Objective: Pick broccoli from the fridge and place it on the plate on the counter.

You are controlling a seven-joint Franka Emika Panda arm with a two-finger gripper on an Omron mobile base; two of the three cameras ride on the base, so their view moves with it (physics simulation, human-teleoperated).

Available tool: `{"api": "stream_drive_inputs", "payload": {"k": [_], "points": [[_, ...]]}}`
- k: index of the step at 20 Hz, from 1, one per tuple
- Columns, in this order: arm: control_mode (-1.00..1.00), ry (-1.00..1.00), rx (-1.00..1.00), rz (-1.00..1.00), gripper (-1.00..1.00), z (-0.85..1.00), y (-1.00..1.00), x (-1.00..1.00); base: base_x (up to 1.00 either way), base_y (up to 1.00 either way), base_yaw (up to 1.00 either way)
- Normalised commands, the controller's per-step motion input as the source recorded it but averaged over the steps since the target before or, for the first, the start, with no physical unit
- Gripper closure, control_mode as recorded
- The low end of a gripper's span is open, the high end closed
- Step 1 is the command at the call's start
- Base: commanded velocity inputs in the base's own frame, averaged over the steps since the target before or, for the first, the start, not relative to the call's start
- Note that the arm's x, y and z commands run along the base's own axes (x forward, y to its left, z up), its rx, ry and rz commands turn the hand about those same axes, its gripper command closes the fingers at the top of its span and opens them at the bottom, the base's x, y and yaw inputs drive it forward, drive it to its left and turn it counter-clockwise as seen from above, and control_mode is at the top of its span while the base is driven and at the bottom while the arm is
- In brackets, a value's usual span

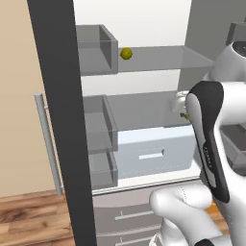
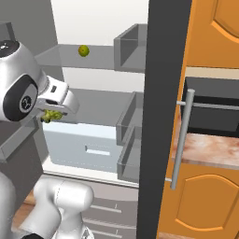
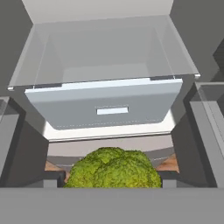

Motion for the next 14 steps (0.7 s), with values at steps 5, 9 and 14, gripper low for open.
{"api": "stream_drive_inputs", "payload": {"k": [5,9,14], "points": [[-1.00,0.01,0.00,0.00,1.00,-0.11,0.00,-0.52,0.00,0.00,0.00],[-1.00,0.01,0.00,0.00,1.00,-0.19,0.00,-0.43,0.00,0.00,0.00],[-1.00,0.01,0.00,0.00,1.00,-0.20,0.00,-0.43,0.00,0.00,0.00]]}}
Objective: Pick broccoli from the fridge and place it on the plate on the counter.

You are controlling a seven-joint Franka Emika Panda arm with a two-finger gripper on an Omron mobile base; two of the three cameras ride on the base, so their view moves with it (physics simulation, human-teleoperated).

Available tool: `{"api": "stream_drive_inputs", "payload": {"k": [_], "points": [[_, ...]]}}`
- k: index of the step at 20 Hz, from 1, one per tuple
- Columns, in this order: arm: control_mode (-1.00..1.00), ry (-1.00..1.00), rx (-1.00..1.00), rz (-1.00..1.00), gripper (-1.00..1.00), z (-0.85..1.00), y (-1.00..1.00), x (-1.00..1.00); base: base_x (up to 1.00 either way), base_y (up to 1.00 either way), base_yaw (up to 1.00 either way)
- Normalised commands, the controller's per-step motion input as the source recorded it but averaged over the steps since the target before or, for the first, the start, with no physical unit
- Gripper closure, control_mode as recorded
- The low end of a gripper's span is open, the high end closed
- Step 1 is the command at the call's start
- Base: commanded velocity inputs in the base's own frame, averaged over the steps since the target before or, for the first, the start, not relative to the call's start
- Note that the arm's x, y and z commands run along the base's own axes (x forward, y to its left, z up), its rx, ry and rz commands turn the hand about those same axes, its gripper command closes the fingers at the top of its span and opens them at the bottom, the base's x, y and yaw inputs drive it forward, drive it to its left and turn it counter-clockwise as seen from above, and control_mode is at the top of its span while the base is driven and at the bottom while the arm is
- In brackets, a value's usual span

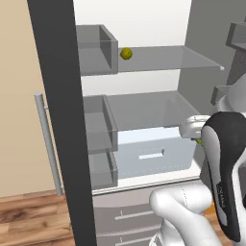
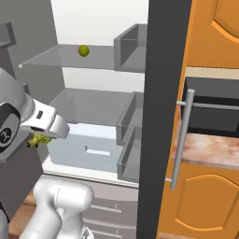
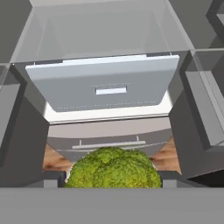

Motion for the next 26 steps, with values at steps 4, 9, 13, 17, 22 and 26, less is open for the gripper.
{"api": "stream_drive_inputs", "payload": {"k": [4,9,13,17,22,26], "points": [[-1.00,0.00,0.00,0.00,1.00,-0.16,0.00,-0.55,0.00,0.00,0.00],[1.00,0.00,0.00,0.00,1.00,-0.05,0.00,-0.24,-0.42,0.00,0.00],[1.00,0.00,0.00,0.00,1.00,0.00,0.00,0.00,-0.83,0.00,0.00],[1.00,0.00,0.00,0.00,1.00,0.00,0.00,0.00,-0.79,-0.01,-0.01],[1.00,0.00,0.00,0.00,1.00,0.00,0.00,0.00,-0.67,0.00,-0.04],[1.00,0.00,0.00,0.00,1.00,0.00,0.00,0.00,-0.39,-0.03,-0.06]]}}
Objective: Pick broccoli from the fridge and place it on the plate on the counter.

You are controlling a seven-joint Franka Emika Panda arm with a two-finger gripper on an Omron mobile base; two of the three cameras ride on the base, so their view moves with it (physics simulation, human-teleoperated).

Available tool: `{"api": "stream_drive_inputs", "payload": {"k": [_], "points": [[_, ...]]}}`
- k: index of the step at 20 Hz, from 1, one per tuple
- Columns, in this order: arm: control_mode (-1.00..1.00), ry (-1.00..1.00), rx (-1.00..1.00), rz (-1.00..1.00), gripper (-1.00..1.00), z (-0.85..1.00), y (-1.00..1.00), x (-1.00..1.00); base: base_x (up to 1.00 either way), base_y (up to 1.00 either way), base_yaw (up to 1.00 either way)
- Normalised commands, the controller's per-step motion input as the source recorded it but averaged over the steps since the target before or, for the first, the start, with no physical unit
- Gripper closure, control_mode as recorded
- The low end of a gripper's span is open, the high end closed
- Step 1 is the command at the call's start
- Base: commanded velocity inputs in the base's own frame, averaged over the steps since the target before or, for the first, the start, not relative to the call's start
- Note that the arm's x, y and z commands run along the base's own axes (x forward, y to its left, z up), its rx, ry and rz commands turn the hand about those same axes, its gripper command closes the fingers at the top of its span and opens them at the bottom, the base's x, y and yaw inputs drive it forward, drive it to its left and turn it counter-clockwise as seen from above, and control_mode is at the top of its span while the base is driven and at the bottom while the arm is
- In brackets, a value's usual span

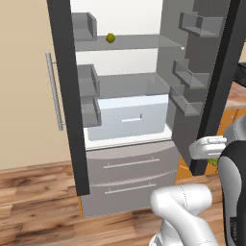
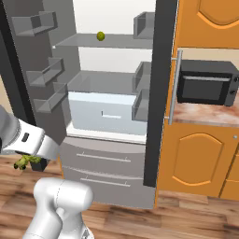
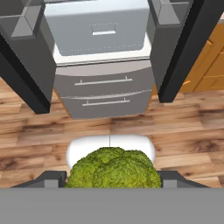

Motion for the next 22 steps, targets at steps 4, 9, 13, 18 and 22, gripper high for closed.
{"api": "stream_drive_inputs", "payload": {"k": [4,9,13,18,22], "points": [[1.00,0.00,0.00,0.00,1.00,0.00,0.00,0.00,-0.23,-0.30,-0.14],[1.00,0.00,0.00,0.00,1.00,0.00,0.00,0.00,-0.04,-0.63,-0.16],[1.00,0.00,0.00,0.00,1.00,0.00,0.00,0.00,-0.11,-0.81,-0.18],[1.00,0.00,0.00,0.00,1.00,0.00,0.00,0.00,-0.02,-0.66,-0.38],[1.00,0.00,0.00,0.00,1.00,0.00,0.00,0.00,0.00,-0.47,-0.49]]}}
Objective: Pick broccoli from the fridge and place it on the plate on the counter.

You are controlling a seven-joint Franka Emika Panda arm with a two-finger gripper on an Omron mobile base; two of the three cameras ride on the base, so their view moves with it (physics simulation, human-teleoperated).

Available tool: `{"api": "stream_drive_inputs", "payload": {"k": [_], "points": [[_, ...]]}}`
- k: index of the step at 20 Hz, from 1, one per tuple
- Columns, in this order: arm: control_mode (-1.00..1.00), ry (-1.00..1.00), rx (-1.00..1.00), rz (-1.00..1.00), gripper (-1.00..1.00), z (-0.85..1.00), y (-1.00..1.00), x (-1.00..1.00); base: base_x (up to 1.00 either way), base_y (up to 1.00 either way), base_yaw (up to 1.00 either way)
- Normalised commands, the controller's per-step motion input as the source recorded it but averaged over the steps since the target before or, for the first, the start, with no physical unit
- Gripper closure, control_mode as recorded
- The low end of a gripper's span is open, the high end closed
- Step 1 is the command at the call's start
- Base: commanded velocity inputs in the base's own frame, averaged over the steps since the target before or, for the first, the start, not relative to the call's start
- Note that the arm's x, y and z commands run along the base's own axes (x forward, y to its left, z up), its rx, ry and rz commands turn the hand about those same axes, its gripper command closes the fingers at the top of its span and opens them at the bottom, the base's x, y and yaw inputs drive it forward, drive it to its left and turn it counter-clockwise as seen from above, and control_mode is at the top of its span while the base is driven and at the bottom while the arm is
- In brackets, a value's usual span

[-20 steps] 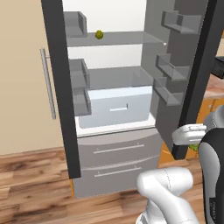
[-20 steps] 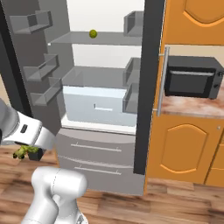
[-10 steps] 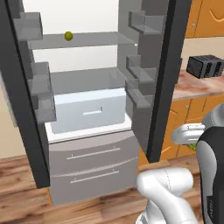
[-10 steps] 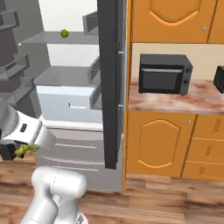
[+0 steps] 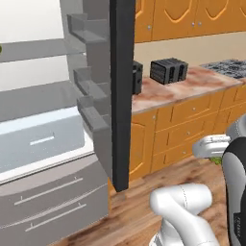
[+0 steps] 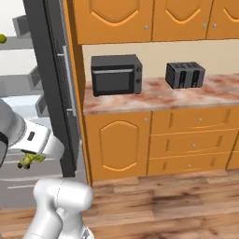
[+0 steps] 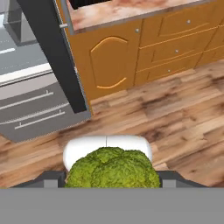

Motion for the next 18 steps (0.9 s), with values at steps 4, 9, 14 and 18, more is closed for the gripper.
{"api": "stream_drive_inputs", "payload": {"k": [4,9,14,18], "points": [[1.00,0.00,0.00,0.00,1.00,0.00,0.00,0.00,0.00,-0.43,-0.48],[1.00,0.00,0.00,0.00,1.00,0.00,0.00,0.00,0.00,-0.44,-0.48],[1.00,0.00,0.00,0.00,1.00,0.00,0.00,0.00,0.01,-0.25,-0.57],[1.00,0.00,0.00,0.00,1.00,0.00,0.00,0.00,0.04,-0.02,-0.77]]}}
